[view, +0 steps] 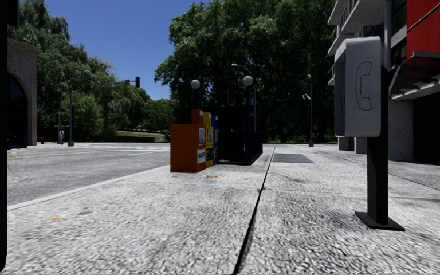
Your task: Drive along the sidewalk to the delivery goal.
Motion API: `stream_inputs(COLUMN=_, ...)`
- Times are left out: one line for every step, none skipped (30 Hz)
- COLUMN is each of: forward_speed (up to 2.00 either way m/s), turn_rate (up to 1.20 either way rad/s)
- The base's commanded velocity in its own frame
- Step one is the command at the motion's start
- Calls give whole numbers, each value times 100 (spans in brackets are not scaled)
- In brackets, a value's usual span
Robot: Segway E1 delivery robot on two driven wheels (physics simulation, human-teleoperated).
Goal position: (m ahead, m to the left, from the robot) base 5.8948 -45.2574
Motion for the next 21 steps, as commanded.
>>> stream_inputs(forward_speed=131, turn_rate=0)
stream_inputs(forward_speed=131, turn_rate=0)
stream_inputs(forward_speed=200, turn_rate=0)
stream_inputs(forward_speed=200, turn_rate=0)
stream_inputs(forward_speed=200, turn_rate=0)
stream_inputs(forward_speed=200, turn_rate=0)
stream_inputs(forward_speed=200, turn_rate=0)
stream_inputs(forward_speed=200, turn_rate=0)
stream_inputs(forward_speed=200, turn_rate=0)
stream_inputs(forward_speed=200, turn_rate=0)
stream_inputs(forward_speed=200, turn_rate=0)
stream_inputs(forward_speed=200, turn_rate=0)
stream_inputs(forward_speed=200, turn_rate=0)
stream_inputs(forward_speed=200, turn_rate=0)
stream_inputs(forward_speed=200, turn_rate=0)
stream_inputs(forward_speed=200, turn_rate=0)
stream_inputs(forward_speed=200, turn_rate=0)
stream_inputs(forward_speed=200, turn_rate=0)
stream_inputs(forward_speed=200, turn_rate=0)
stream_inputs(forward_speed=200, turn_rate=0)
stream_inputs(forward_speed=200, turn_rate=-10)
